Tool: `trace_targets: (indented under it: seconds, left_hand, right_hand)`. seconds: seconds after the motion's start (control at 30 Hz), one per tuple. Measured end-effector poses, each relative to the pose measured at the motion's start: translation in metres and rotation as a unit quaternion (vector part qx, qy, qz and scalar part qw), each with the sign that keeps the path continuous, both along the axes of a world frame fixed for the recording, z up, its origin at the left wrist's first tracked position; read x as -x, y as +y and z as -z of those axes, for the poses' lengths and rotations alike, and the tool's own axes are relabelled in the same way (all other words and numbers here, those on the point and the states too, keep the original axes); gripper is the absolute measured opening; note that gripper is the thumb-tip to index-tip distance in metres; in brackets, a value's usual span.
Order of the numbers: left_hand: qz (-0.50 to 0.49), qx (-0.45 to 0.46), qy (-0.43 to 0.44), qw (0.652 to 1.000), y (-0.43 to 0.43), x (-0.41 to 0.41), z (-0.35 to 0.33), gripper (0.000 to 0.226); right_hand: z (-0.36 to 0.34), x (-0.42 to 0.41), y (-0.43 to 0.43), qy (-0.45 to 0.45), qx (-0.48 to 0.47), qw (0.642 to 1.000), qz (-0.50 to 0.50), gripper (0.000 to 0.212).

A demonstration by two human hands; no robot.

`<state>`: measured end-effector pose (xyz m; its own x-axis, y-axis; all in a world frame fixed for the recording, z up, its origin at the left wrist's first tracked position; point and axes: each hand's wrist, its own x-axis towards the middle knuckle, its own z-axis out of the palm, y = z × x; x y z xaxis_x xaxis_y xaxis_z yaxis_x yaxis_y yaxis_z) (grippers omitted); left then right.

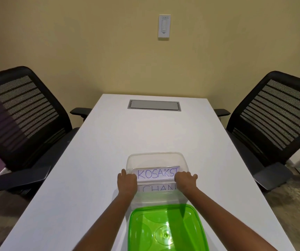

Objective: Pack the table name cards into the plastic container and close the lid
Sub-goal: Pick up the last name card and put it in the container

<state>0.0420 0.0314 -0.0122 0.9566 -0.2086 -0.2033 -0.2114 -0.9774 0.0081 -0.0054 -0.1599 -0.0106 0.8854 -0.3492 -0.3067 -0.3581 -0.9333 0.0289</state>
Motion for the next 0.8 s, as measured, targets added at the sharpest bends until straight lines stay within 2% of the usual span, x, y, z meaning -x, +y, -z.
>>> trace_targets:
  seconds: [0.3, 0.43, 0.6, 0.7, 0.8]
  left_hand:
    - [-0.002, -0.001, 0.008, 1.0, 0.001, 0.0, 0.005, 0.031]
    - [-0.007, 0.014, 0.016, 1.0, 0.001, 0.0, 0.005, 0.04]
    - [-0.01, 0.041, 0.018, 0.999, 0.001, 0.0, 0.003, 0.044]
    - [-0.004, 0.11, -0.028, 0.994, 0.004, 0.004, 0.0, 0.039]
    - [0.005, 0.194, -0.094, 0.976, 0.009, 0.014, -0.002, 0.037]
  right_hand:
    - [0.003, 0.001, 0.002, -0.005, 0.023, 0.999, -0.023, 0.035]
    - [0.001, 0.003, 0.005, 0.002, 0.02, 0.999, -0.025, 0.033]
    - [-0.005, 0.005, 0.002, 0.012, -0.024, 1.0, -0.017, 0.033]
    - [-0.011, 0.012, 0.0, -0.084, -0.099, 0.991, 0.019, 0.034]
    - [-0.014, 0.027, -0.007, -0.212, -0.151, 0.964, 0.051, 0.033]
